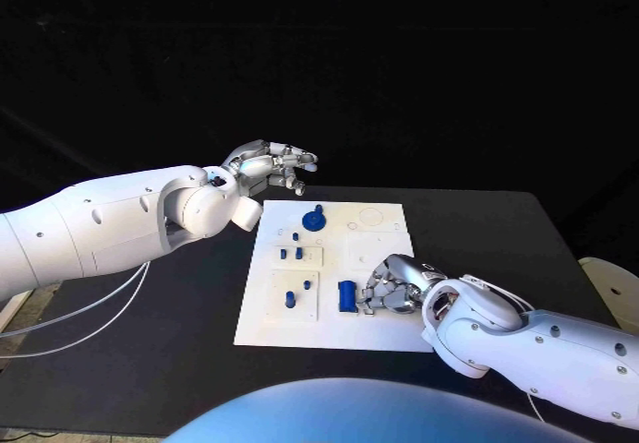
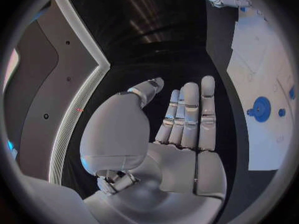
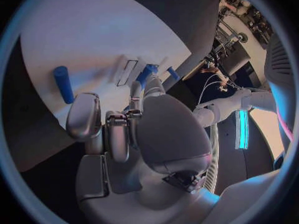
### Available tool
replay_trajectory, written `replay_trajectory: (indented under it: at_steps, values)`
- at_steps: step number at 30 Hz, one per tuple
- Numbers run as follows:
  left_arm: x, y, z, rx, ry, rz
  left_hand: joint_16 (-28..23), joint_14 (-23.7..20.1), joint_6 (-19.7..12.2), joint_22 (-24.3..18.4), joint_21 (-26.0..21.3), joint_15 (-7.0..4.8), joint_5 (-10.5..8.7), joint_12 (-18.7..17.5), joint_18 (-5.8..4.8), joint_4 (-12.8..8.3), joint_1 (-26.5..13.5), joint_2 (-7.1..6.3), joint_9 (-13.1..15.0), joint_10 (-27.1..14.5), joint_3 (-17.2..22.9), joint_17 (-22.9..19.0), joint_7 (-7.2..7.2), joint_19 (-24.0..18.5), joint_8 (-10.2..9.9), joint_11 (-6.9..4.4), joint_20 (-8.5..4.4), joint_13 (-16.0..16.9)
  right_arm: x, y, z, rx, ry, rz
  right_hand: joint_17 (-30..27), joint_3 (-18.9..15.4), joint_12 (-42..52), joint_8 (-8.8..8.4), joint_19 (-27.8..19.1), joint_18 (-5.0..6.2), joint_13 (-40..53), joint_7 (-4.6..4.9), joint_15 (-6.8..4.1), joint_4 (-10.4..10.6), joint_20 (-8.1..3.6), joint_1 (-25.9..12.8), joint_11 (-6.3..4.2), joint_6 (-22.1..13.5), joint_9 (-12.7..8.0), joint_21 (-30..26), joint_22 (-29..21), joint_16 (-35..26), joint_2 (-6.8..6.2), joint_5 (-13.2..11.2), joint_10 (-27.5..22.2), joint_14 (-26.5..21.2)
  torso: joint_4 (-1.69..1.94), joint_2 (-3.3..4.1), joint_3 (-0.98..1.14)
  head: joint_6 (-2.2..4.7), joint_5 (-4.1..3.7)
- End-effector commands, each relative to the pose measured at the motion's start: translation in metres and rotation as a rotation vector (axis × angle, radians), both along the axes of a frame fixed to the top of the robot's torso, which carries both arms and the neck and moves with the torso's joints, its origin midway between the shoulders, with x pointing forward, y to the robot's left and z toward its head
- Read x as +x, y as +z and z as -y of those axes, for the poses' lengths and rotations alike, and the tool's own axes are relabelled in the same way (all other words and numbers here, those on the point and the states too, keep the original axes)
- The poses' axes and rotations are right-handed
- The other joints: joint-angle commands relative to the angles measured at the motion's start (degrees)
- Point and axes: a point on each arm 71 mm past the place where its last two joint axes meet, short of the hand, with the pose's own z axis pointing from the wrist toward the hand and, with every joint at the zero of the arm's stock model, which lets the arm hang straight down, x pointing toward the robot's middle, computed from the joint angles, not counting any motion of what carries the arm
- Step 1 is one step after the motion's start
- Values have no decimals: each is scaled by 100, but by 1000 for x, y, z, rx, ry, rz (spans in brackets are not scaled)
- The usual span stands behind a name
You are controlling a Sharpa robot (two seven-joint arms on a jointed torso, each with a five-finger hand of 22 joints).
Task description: Assemble the parts on the task board
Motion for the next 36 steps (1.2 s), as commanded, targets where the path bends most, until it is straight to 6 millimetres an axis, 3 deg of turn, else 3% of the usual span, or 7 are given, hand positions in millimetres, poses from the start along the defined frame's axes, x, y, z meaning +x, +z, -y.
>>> replay_trajectory:
  at_steps: [1,4,10,16,24,27,36]
  values:
    - [0,1,1,-7,-13,8,19,-40,-34,5,-20,13,8,11,52,-11,4,33,-5,-29,2,-5,-7,15,21,3,5,5,-2,8,8,20,-18,46,1363,-58,-48,17,-5,-8,893,15,-40,14,-49,44,-62,-15,15,6,725,19,6,58,295,589,-7,-7,0,0,-14]
    - [0,1,0,-7,-11,8,19,-40,-34,5,-20,13,8,11,52,-11,4,33,-5,-29,2,-5,-7,15,21,3,5,5,0,13,20,13,-43,59,1347,-101,-100,-29,-13,-5,852,45,-27,13,-46,30,-40,-108,27,-32,718,15,-9,77,266,585,-16,-9,-6,0,-14]
    - [-1,2,0,-7,-11,9,19,-40,-34,5,-20,13,8,11,52,-11,4,33,-5,-29,2,-5,-7,15,21,3,5,5,8,15,54,-43,-112,74,1320,-309,-242,-240,-39,0,742,214,88,21,36,-162,103,-435,4,-138,701,6,-26,-61,181,580,-30,-11,-8,0,-16]
    - [-1,2,0,-7,-11,9,19,-40,-34,5,-20,13,8,11,52,-11,4,33,-5,-29,2,-5,-7,15,21,3,5,5,10,11,76,-90,-149,75,1328,-389,-259,-306,-34,-1,730,256,122,17,70,-237,141,-509,-17,-129,709,8,-37,-93,169,581,-43,-17,-5,0,-45]
    - [-1,1,0,-7,-12,9,19,-40,-34,5,-20,13,8,11,52,-11,4,33,-5,-29,2,-5,-7,15,21,3,5,5,6,0,83,-117,-162,50,1309,-428,-288,-401,-40,3,708,299,153,13,99,-244,178,-603,-79,-160,705,3,-26,-82,150,577,-26,-12,6,0,-55]
    - [-1,1,0,-7,-12,9,19,-40,-34,5,-20,13,8,11,52,-11,4,33,-5,-29,2,-5,-7,15,21,3,5,5,6,-3,83,-122,-162,41,1302,-441,-294,-420,-42,5,704,308,161,17,106,-256,187,-614,-96,-171,703,1,-26,-86,146,575,-17,-7,-4,0,-67]
    - [-1,1,1,-8,-15,8,26,-46,-42,8,-26,14,6,33,52,-8,1,30,-9,-44,-1,-12,-5,14,31,4,6,7,7,-11,78,-127,-157,22,1299,-447,-282,-433,-42,5,715,313,169,20,114,-275,194,-606,-114,-172,705,0,-2,-70,152,575,-13,-1,-6,0,-59]
